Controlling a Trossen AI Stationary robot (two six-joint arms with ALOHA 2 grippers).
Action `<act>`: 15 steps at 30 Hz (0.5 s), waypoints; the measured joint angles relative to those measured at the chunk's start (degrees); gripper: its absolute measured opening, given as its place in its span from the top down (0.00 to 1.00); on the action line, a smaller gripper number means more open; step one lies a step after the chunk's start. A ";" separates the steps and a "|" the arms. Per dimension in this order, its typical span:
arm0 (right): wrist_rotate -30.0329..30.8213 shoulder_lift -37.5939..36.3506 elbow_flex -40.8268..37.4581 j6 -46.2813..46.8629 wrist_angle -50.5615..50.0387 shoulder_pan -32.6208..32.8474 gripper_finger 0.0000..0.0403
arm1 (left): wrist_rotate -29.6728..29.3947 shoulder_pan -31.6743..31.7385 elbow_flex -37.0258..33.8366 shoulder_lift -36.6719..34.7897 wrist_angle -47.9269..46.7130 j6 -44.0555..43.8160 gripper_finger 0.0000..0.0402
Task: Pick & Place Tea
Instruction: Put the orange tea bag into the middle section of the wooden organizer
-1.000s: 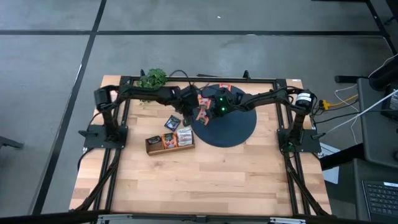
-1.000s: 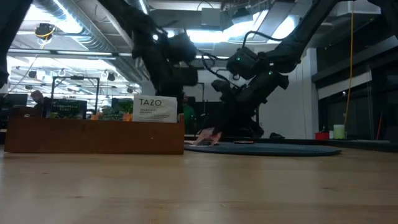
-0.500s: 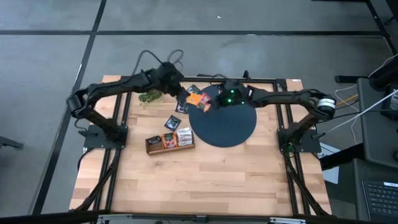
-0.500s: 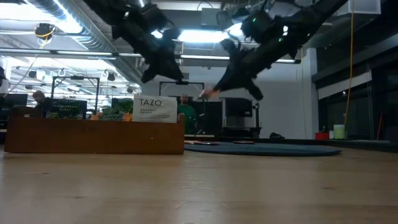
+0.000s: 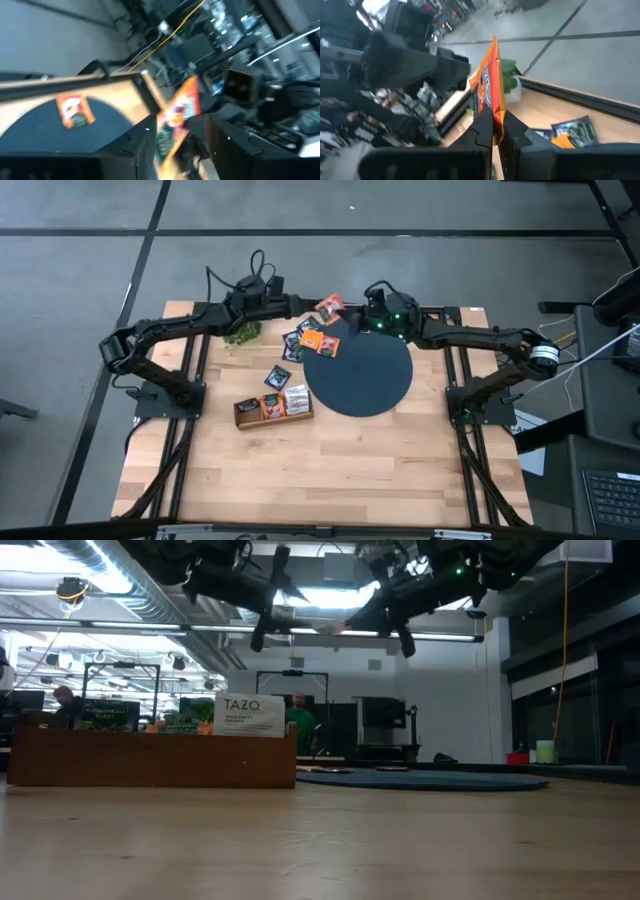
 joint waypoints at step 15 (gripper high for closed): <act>1.37 0.02 0.00 3.60 9.05 -1.65 0.96 | -0.40 -1.79 0.00 -0.02 3.63 8.70 0.56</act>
